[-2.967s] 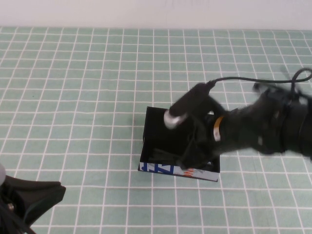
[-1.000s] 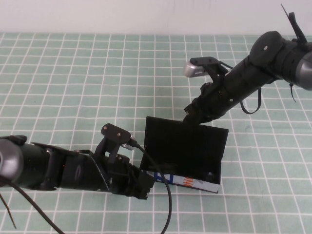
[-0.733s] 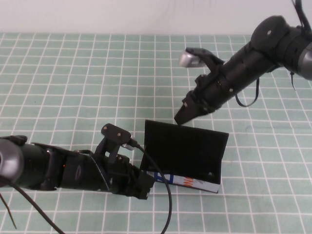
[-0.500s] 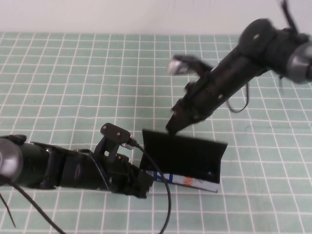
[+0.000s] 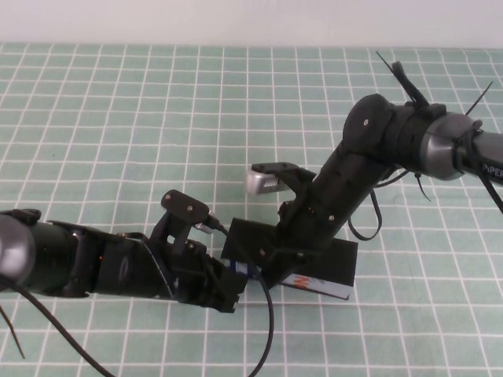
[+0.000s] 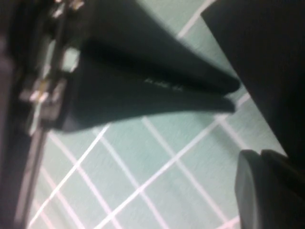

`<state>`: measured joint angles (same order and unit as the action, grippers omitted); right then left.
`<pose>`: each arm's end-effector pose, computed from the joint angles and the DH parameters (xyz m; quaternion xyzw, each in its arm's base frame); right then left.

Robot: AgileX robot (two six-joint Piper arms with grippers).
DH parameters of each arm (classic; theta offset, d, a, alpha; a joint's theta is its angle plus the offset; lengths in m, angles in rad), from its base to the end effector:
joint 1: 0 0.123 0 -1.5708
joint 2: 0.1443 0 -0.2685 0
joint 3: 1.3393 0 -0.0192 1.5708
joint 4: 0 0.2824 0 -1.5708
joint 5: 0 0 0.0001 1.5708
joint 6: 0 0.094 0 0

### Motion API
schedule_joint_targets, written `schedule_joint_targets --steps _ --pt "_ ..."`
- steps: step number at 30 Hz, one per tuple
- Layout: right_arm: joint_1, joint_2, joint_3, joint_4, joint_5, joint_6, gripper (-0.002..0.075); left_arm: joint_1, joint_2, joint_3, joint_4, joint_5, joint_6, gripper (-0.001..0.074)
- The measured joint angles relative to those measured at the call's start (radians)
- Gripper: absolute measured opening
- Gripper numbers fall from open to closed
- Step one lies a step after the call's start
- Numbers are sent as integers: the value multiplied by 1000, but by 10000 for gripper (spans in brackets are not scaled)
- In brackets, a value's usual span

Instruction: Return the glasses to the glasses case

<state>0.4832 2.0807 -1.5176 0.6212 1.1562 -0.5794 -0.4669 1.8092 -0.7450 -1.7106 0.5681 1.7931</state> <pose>0.3528 0.2417 0.1442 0.3687 -0.8872 -0.2769 0.0159 0.2670 -0.1908 0.0871 0.3240 0.8505 -0.3213 0.2616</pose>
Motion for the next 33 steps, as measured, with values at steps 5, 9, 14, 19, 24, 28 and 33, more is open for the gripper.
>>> schedule_joint_targets --steps 5,9,14,19,24,28,33 --pt "0 -9 0 26 -51 -9 -13 0 -10 0 2 0 10 -2" --pt "0 -73 -8 65 -56 -35 -13 0 -96 0 45 13 -44 -2" --pt "0 -219 -34 61 -60 -52 -13 0 -302 0 188 30 -193 -2" --pt "0 -451 -35 -65 -197 -21 -13 0 -603 0 402 25 -431 -2" --pt "0 -688 -2 -307 -348 114 -13 0 -865 0 690 90 -707 -2" --pt "0 -872 102 -464 -407 242 -13 0 -1054 2 860 193 -884 -2" --pt "0 -1115 351 -566 -521 351 -13 0 -1215 2 982 236 -1071 -2"
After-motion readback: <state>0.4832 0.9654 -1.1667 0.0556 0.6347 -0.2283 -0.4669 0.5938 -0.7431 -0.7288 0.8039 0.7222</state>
